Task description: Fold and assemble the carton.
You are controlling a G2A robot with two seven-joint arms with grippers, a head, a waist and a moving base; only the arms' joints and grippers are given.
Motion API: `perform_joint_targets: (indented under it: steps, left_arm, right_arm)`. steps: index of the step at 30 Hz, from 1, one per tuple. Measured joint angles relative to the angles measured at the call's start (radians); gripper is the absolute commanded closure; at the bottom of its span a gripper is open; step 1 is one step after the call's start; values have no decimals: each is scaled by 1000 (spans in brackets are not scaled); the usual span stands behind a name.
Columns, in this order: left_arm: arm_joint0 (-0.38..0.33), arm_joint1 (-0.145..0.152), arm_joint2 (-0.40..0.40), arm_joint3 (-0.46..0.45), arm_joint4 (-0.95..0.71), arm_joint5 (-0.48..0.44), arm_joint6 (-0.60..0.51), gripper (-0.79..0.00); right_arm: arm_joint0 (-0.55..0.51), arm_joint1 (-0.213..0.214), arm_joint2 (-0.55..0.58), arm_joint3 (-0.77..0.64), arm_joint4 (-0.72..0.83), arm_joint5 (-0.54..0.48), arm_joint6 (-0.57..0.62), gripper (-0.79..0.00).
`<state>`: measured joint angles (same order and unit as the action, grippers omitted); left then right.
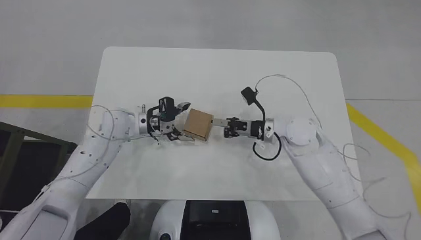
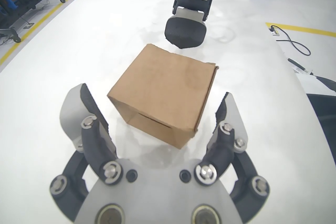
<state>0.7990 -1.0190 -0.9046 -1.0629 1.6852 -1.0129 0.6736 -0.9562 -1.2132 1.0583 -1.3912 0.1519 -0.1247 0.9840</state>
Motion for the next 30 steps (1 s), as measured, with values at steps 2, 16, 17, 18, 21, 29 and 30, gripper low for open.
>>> perform_joint_targets:
  steps: [2,16,17,18,21,29,30]
  left_arm:
    - [14,16,-12,-8,0,0,42,-785]
    - [17,117,-177,11,-239,11,72,-785]
    - [12,116,-187,13,-260,21,55,-785]
    - [7,116,-200,15,-290,34,32,-785]
    - [-4,115,-231,14,-358,81,-35,-785]
    - [7,126,-328,-10,-499,134,-167,-785]
    - [11,129,-342,-12,-520,140,-184,-785]
  right_arm:
    - [-7,3,7,-11,-5,-15,2,-785]
    - [-43,21,33,-116,-96,-165,-6,-785]
    - [-45,22,35,-124,-105,-174,-8,-785]
    - [-50,23,37,-135,-116,-185,-12,-785]
    - [-60,27,40,-159,-141,-200,-23,-785]
    - [-79,32,31,-218,-181,-193,-36,-785]
    - [-80,32,30,-225,-182,-191,-36,-785]
